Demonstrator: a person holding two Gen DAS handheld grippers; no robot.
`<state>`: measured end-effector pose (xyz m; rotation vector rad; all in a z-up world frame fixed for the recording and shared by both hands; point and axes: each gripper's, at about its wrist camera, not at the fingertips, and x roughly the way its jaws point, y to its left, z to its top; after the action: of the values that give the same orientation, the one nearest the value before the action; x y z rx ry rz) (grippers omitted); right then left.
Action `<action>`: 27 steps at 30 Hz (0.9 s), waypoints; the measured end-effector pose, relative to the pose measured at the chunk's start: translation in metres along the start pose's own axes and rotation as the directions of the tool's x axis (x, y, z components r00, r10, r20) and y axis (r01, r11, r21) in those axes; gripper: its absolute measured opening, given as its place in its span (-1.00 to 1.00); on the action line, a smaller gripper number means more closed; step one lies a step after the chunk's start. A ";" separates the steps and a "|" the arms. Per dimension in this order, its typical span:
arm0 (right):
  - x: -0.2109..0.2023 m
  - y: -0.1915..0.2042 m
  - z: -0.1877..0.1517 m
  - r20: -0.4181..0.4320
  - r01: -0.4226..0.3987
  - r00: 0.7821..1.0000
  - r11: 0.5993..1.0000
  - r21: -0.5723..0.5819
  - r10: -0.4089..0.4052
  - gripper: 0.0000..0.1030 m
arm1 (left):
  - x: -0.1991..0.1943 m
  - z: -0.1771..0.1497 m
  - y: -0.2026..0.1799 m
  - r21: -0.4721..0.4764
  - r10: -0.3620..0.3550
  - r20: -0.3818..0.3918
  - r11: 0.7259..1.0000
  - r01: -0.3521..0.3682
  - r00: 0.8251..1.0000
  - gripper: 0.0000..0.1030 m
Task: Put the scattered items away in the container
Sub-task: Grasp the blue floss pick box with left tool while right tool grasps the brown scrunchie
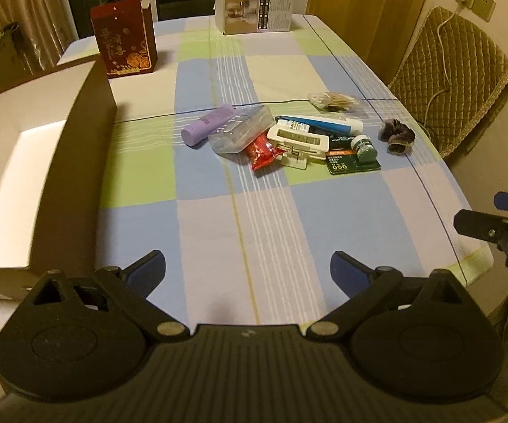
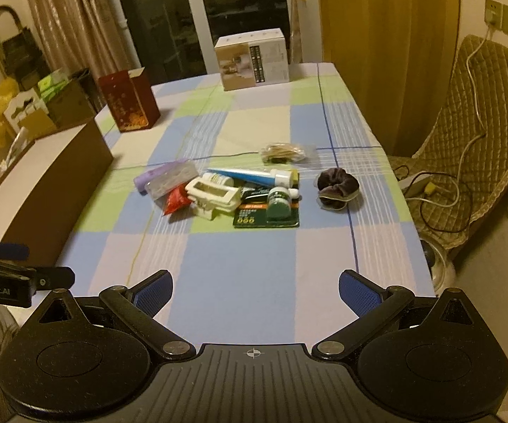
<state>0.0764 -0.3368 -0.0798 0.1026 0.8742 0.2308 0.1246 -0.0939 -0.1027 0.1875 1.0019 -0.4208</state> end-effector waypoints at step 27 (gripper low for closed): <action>0.141 -0.073 0.079 -0.030 0.106 0.994 0.991 -0.076 -0.108 0.62 | 0.118 0.106 0.018 0.065 0.022 0.055 0.998 -0.025 0.998 0.79</action>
<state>0.2364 -0.3732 -0.1482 -0.0180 0.9017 0.1653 0.2691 -0.1443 -0.1466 0.2454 0.9325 -0.4355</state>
